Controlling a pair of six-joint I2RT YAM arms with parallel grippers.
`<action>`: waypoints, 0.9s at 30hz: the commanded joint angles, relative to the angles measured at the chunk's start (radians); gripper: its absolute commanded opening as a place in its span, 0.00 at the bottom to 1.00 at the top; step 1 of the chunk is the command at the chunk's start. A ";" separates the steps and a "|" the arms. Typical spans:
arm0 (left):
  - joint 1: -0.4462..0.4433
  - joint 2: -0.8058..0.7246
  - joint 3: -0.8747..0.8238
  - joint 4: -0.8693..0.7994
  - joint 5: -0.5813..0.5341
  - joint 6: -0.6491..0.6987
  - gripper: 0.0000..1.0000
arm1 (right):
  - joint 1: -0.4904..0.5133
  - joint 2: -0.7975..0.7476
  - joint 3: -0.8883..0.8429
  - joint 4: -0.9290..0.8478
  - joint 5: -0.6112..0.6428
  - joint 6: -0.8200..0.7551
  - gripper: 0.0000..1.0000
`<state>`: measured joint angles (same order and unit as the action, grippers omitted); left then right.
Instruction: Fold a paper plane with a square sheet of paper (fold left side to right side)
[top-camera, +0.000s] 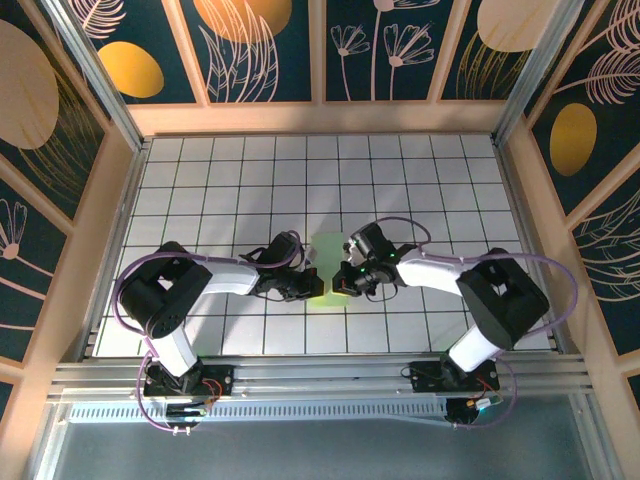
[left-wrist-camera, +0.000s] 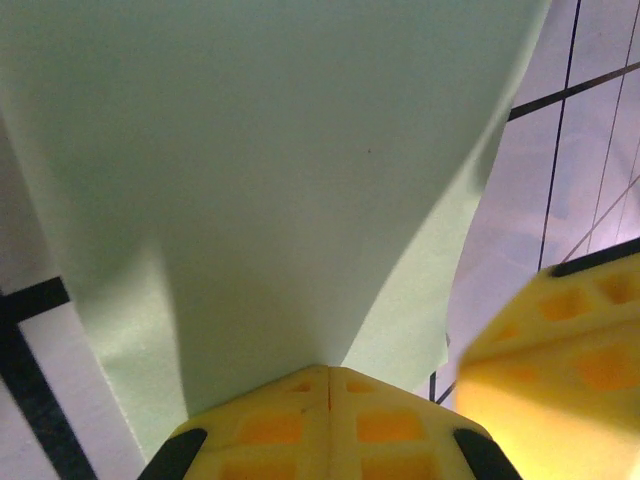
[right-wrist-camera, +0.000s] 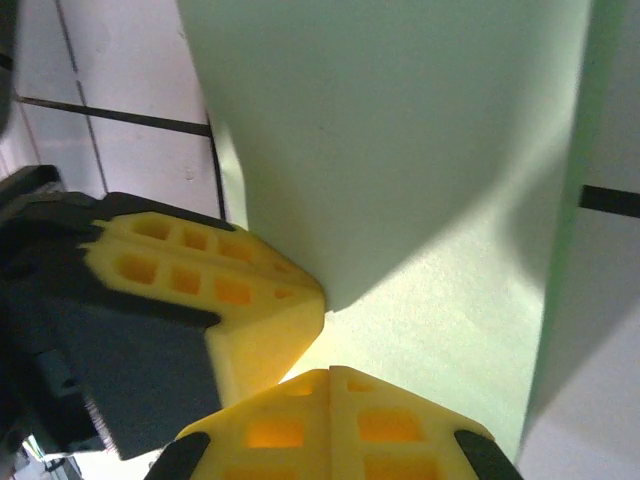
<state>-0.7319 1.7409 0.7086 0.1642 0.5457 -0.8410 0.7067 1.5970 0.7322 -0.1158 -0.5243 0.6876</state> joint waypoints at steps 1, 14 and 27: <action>-0.002 0.010 0.008 0.005 -0.013 -0.018 0.00 | 0.016 0.053 0.033 0.045 -0.002 0.017 0.00; 0.025 0.020 0.078 0.017 -0.036 -0.020 0.00 | 0.022 0.136 0.017 -0.069 0.097 -0.024 0.00; 0.095 0.094 0.098 0.071 -0.027 0.026 0.00 | 0.020 0.167 0.016 -0.118 0.151 -0.056 0.00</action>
<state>-0.6498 1.8137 0.7807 0.2077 0.5171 -0.8394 0.7219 1.6939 0.7704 -0.1322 -0.5091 0.6586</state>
